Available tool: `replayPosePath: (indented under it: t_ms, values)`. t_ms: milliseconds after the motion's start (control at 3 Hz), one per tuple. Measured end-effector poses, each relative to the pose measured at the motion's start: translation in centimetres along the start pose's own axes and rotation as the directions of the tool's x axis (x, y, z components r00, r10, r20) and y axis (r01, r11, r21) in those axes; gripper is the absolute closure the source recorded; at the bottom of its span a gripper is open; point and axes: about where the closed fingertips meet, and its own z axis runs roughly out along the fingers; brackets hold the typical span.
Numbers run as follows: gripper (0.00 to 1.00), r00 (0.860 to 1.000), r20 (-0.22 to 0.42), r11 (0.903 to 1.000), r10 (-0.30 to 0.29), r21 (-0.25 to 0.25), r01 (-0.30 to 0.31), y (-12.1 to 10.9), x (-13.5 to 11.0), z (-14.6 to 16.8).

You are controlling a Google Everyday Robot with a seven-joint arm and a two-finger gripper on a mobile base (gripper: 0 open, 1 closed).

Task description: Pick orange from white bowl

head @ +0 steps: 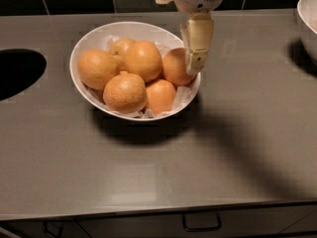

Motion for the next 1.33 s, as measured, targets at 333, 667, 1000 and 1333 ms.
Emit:
replayPosePath:
  t_ms: [333, 667, 1000, 1333]
  values:
    - [0.00, 1.000, 0.000, 1.0000, 0.000, 0.000, 0.000, 0.0, 0.0, 0.0]
    - [0.00, 0.999, 0.049, 0.9997, 0.011, -0.021, -0.010, 0.2, 0.0, 1.6]
    - [0.00, 0.996, 0.084, 0.9988, 0.020, -0.046, -0.016, 0.3, 0.0, 3.0]
    - [0.00, 0.994, 0.109, 0.9970, 0.004, -0.077, 0.004, -0.2, -0.5, 4.5]
